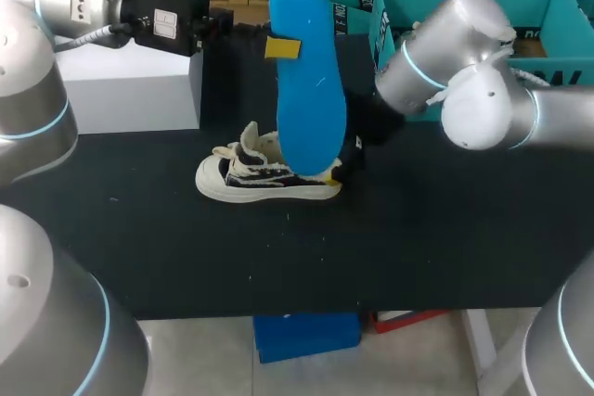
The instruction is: Take the shoe out of the shoebox, open the shoe tongue, remove and reinsert the insole, then place the shoe into the shoebox
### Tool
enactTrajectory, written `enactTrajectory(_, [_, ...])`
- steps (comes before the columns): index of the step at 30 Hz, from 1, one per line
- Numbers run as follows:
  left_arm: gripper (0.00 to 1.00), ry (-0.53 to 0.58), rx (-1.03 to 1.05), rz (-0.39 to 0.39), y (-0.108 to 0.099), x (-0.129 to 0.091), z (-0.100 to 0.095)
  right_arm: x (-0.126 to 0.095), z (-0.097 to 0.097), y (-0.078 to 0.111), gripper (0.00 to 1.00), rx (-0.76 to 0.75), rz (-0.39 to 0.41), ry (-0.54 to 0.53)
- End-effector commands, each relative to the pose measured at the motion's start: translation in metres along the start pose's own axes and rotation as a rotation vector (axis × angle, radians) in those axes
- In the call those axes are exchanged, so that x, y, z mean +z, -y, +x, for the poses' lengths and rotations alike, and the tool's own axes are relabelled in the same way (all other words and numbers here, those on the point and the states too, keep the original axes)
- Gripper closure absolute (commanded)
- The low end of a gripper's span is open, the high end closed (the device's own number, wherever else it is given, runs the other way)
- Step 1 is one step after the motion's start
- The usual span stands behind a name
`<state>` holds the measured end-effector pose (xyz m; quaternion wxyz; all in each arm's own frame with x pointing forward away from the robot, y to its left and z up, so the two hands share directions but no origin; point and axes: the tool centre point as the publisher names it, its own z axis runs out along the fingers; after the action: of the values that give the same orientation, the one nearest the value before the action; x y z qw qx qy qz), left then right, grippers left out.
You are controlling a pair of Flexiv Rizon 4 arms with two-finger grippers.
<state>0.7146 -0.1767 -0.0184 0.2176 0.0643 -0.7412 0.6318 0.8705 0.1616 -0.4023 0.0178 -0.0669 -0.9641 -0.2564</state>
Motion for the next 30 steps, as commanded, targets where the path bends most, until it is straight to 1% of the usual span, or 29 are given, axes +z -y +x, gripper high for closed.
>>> enactTrajectory(1, [1.0, 0.004, 0.002, 0.003, -0.001, 0.002, 0.0, -0.005, 0.004, -0.009, 0.0, 0.006, 0.26, 0.014])
enactTrajectory(3, [1.0, 0.004, 0.002, 0.003, -0.001, 0.002, 0.0, -0.005, 0.005, -0.013, 0.0, 0.005, 0.285, 0.019])
enactTrajectory(11, [1.0, 0.004, 0.002, 0.003, -0.001, 0.002, 0.0, -0.003, 0.004, -0.026, 0.0, -0.021, 0.332, 0.012])
enactTrajectory(23, [1.0, 0.004, 0.002, 0.003, -0.001, 0.002, 0.0, 0.002, 0.0, -0.04, 0.0, -0.053, 0.378, -0.004])
enactTrajectory(30, [1.0, 0.004, 0.002, 0.003, -0.001, 0.002, 0.0, 0.007, 0.0, -0.043, 0.0, -0.06, 0.392, -0.014])
